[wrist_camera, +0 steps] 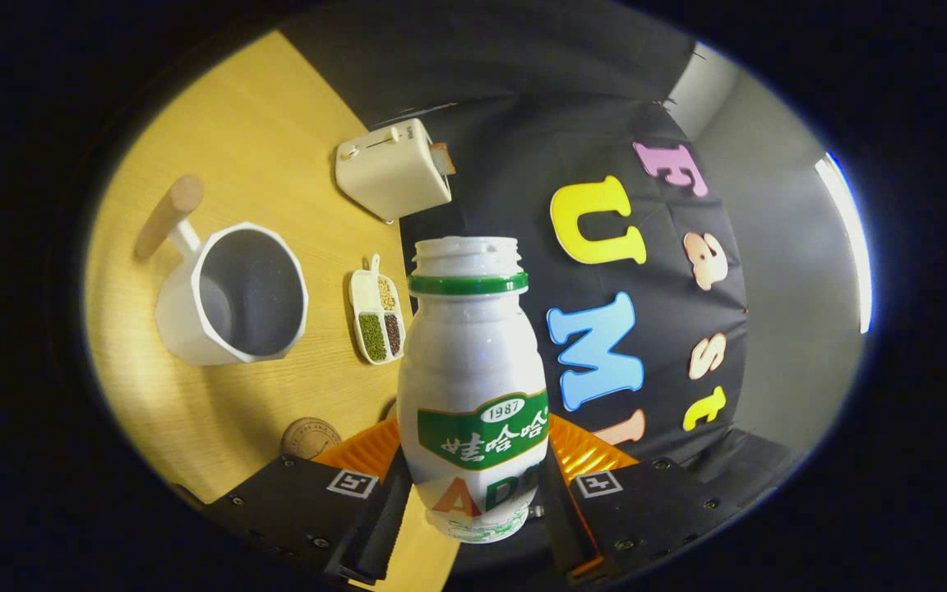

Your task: Take the bottle from table, then pour the juice into the cup, finally place the bottle on the coaster

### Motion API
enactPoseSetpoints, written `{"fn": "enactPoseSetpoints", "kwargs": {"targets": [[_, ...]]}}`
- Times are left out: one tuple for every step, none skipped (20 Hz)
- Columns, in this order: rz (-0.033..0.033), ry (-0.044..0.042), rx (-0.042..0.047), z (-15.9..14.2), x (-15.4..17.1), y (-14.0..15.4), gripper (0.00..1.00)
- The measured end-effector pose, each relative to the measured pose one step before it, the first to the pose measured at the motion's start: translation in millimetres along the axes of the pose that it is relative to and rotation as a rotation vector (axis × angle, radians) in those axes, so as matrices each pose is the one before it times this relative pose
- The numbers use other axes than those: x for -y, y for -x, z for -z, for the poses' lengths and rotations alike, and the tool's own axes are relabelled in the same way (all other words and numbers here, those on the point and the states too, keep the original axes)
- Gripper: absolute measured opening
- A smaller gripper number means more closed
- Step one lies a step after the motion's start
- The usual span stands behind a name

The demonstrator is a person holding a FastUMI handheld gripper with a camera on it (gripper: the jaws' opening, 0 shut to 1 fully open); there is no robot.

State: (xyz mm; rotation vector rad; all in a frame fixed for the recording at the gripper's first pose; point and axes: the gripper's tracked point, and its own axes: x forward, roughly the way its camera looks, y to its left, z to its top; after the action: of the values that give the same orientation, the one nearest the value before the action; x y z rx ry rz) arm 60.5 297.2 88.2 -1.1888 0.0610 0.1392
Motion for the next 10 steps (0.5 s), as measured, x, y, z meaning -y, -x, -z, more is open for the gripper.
{"fn": "enactPoseSetpoints", "kwargs": {"targets": [[-0.0152,-0.07108,0.00311,2.55,0.28,-0.05,0.72],[-0.0081,-0.07413,0.00099,3.44,1.12,-0.43,0.72],[-0.01008,-0.07156,-0.0016,4.9,1.59,-0.08,0.72],[-0.01295,-0.06956,-0.00306,4.34,-0.96,-1.41,0.72],[-0.01542,-0.06873,-0.00446,5.21,-0.23,-1.58,0.72],[-0.01648,-0.06913,-0.00376,4.63,-0.22,-2.72,0.72],[-0.01918,-0.06607,-0.00099,4.16,0.15,-0.57,0.72],[-0.01288,-0.06432,-0.00067,3.96,-0.08,-1.4,0.72],[-0.01765,-0.0666,0.00768,2.08,0.48,-0.51,0.72],[-0.01926,-0.06938,0.00289,2.0,-1.04,-0.61,0.72]]}}
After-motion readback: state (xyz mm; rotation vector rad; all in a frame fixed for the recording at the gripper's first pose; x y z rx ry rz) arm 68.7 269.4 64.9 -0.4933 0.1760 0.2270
